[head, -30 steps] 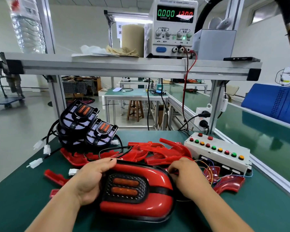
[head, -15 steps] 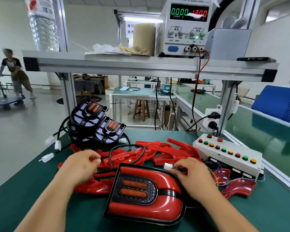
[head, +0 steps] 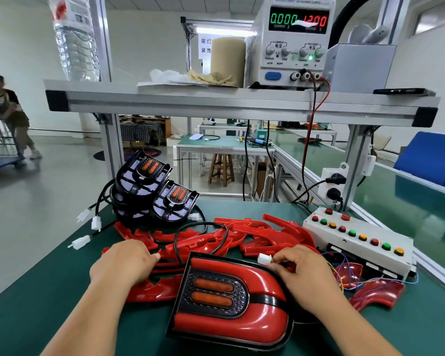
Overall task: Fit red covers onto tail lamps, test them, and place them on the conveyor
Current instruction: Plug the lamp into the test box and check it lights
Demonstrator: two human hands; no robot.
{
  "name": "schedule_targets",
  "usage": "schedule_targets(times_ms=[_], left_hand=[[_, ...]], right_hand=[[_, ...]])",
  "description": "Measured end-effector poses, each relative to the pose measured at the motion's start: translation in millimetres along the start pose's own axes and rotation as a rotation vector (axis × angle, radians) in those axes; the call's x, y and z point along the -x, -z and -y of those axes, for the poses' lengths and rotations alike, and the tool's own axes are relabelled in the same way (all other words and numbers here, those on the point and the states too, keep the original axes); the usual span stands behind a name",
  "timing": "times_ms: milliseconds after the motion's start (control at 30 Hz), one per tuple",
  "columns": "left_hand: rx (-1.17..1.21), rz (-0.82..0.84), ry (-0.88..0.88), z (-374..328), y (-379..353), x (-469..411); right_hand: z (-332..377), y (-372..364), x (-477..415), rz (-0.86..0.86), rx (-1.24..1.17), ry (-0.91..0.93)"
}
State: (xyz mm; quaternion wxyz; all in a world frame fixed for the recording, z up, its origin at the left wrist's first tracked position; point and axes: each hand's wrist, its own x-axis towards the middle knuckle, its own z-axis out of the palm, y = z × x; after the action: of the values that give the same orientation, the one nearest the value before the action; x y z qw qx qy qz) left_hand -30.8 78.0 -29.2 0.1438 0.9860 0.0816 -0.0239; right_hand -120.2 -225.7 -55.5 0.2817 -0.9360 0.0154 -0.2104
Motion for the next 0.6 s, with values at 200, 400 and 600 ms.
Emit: schedule_targets(times_ms=[200,400,600], left_hand=[[-0.012,-0.028,0.019,-0.5,-2.0,-2.9],[0.230,-0.262,0.028,0.6,-4.8,-4.8],[1.092,-0.512,-0.032,-13.0,-4.2,-15.2]], right_hand=[[0.2,0.7,0.1,0.005,0.001,-0.011],[0.6,-0.5,-0.9,-0.015,-0.025,-0.018],[-0.5,-1.0,-1.0,-0.103,-0.102,-0.012]])
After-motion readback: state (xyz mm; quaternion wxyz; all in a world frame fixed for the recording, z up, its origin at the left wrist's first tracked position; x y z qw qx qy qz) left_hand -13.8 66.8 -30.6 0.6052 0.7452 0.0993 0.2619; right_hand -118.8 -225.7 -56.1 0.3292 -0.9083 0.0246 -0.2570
